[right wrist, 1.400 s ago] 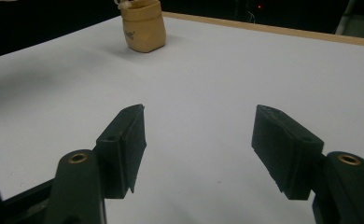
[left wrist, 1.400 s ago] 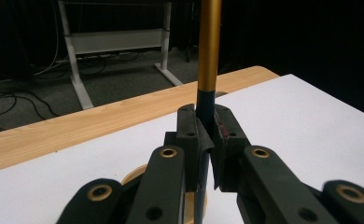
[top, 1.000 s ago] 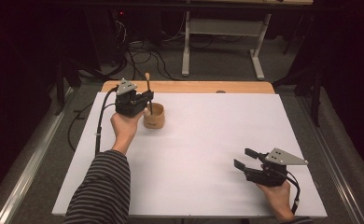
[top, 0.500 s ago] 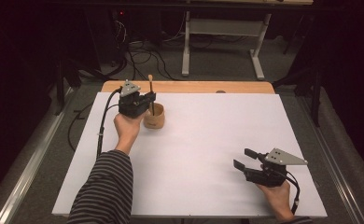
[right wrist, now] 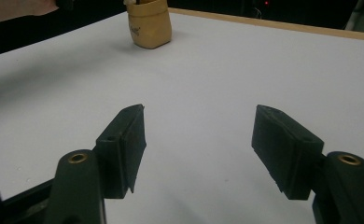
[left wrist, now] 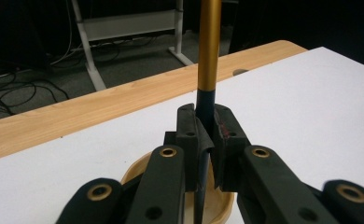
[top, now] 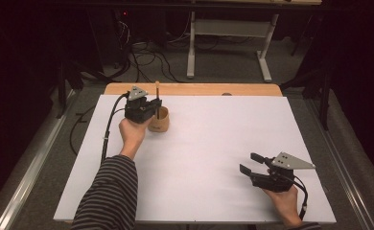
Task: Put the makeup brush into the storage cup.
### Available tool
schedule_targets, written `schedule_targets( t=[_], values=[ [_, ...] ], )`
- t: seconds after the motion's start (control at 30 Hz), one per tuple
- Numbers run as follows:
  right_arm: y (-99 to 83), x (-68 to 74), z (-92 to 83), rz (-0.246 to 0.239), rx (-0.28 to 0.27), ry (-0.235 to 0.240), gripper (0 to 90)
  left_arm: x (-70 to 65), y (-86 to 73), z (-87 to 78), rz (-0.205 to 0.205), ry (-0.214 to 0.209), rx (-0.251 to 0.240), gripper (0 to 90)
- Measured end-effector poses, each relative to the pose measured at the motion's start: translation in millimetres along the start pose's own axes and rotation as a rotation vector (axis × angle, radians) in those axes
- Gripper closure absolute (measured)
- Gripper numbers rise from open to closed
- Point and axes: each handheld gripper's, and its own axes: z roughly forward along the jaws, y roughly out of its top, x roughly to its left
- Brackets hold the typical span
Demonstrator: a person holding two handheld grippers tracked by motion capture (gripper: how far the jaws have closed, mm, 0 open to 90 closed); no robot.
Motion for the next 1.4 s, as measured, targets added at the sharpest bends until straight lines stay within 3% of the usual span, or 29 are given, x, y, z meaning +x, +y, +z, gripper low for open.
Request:
schedule_targets(
  t=[0.33,0.57,0.67,0.8,1.07,1.4],
  values=[
    [-0.1,-0.1,1.0,-0.010,0.000,0.002,36.6,2.3,-4.2,4.2,0.004,-0.010,0.056,82.4],
    [0.0,0.1,0.6,-0.010,-0.003,0.005,36.6,2.2,-7.9,4.9,0.005,-0.006,0.079,70.3],
    [0.0,0.2,0.8,-0.009,-0.003,0.006,36.6,2.1,-10.2,2.2,0.001,-0.013,0.070,68.3],
    [0.1,0.3,1.2,-0.012,-0.002,0.006,36.6,-1.1,-9.9,-3.6,0.031,-0.011,0.070,63.9],
    [0.5,1.9,1.4,-0.016,0.001,0.002,36.6,-2.8,-10.9,-16.9,0.020,-0.056,0.053,52.0],
    [0.6,1.7,1.4,-0.015,0.000,-0.002,36.6,-2.7,-6.3,-39.6,0.011,-0.091,0.009,45.0]
  ],
)
